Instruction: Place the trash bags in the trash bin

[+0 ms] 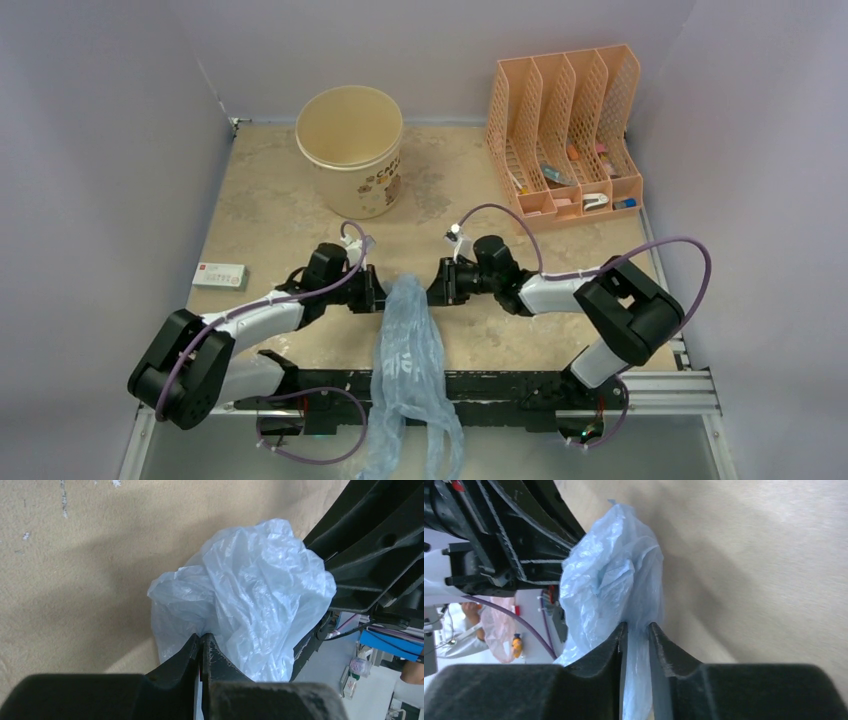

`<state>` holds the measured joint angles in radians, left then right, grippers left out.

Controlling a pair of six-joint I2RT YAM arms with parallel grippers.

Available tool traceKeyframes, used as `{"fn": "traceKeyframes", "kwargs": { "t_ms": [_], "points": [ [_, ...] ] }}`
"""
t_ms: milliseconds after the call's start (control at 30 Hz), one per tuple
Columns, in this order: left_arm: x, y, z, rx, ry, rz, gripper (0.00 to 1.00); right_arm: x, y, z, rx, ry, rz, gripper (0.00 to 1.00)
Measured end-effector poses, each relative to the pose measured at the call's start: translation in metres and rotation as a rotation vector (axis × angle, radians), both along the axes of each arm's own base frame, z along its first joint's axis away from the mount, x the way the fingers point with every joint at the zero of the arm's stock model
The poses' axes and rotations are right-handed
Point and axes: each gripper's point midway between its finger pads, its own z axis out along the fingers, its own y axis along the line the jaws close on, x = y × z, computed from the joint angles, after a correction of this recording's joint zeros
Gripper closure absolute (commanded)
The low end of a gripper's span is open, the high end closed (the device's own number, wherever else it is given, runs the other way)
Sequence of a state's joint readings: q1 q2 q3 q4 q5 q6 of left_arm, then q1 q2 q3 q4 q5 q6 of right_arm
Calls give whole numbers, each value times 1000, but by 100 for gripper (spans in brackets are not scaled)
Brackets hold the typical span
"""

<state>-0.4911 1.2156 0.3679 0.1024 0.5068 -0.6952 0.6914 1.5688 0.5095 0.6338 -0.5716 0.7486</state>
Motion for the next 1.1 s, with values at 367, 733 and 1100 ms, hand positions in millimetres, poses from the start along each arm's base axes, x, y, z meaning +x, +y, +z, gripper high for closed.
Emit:
{"fn": "traceKeyframes", "kwargs": {
  "t_ms": [367,733,1100],
  "points": [
    [6,8,11,14,-45,64,100,23,-5,15,-91,-74,-156,100],
    [15,31,19,105,-78,192,100,81,-78,39,-213,-194,-489,100],
    [12,50,10,180,-42,256,100,106,-129,33,-350,-204,-665,100]
  ]
}}
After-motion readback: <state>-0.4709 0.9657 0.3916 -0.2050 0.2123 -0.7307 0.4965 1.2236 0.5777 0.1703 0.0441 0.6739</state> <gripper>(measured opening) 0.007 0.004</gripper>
